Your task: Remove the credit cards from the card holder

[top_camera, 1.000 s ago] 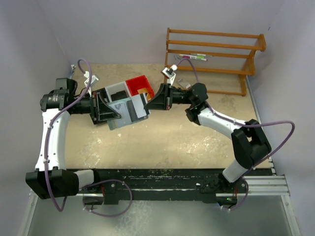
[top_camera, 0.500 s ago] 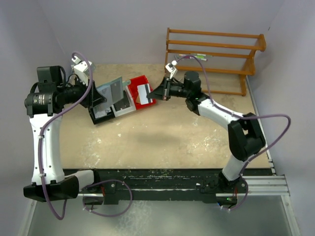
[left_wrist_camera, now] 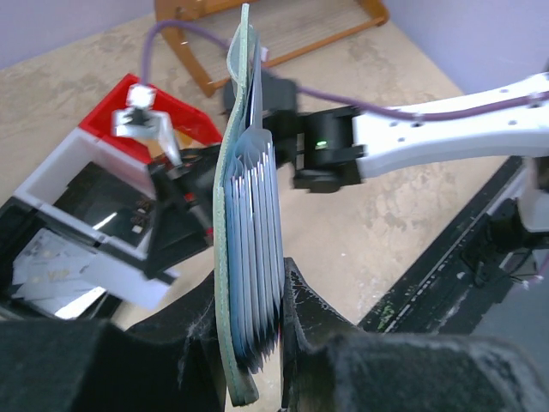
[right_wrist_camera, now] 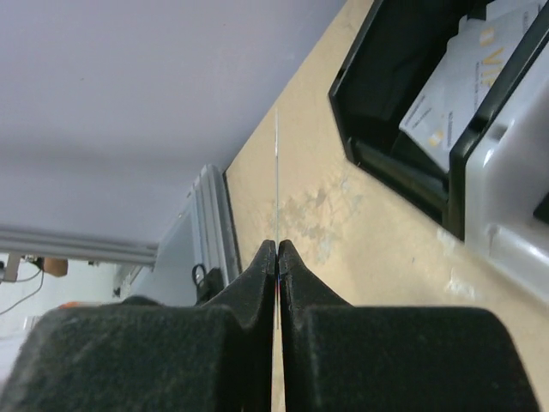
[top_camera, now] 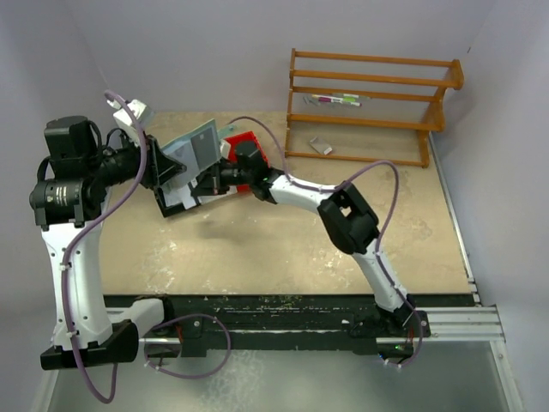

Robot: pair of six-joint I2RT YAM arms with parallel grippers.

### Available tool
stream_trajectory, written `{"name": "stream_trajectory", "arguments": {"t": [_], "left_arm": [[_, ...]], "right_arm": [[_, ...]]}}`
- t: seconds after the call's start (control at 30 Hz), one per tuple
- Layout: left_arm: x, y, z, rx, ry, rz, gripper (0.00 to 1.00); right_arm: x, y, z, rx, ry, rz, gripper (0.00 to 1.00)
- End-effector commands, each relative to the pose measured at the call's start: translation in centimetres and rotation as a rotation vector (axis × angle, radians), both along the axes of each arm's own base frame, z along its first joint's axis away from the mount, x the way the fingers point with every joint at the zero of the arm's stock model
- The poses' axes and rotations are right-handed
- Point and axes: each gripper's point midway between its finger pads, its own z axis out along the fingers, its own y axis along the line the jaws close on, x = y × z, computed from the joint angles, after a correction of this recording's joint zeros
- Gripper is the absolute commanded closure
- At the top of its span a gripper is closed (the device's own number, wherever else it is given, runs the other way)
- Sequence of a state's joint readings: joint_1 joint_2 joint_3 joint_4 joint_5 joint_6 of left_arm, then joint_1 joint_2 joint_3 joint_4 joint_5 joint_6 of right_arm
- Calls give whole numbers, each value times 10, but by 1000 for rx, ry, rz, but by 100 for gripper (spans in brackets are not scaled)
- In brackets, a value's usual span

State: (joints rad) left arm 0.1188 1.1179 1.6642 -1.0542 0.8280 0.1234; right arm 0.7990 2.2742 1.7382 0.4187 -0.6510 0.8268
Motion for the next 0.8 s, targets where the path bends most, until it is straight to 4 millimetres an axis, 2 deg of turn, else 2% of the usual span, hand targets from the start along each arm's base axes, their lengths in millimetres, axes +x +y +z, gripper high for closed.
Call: {"name": "stream_trajectory", "arguments": {"t": [0.0,0.03,0.07,0.1,0.27,0.3,0.4,0.53,0.63,0.73,0.77], "left_arm": [[-16,-20,20,-87,-37,-112,86],[-19,-22,18,-99,-26,-126,86],[-21,-24,17,-109,-16,-136,86],[-23,-25,16,-117,-8,-143,86],[-31,-29,13,-138,13,-168,87],[-33,-30,15,-142,11,-176,87],[-36,-32,16,-149,14,-189,87],[-38,-33,16,-157,20,-197,87],[-38,-33,15,-156,22,-199,87],[-38,-34,14,-162,29,-206,87],[-38,-34,14,-163,29,-206,87]], "right_arm": [[30,28,13,66,-22,-70,100],[35,34,2,69,-7,-77,100],[39,38,6,86,-9,-86,100],[46,43,-2,87,-3,-100,100],[70,60,-2,136,-26,-163,100],[72,63,-9,129,-20,-168,100],[78,74,-11,136,-28,-179,100],[76,79,-25,125,-14,-187,87],[73,76,-31,105,-12,-187,81],[70,70,-30,84,-26,-187,72],[69,69,-23,84,-41,-188,71]]}}
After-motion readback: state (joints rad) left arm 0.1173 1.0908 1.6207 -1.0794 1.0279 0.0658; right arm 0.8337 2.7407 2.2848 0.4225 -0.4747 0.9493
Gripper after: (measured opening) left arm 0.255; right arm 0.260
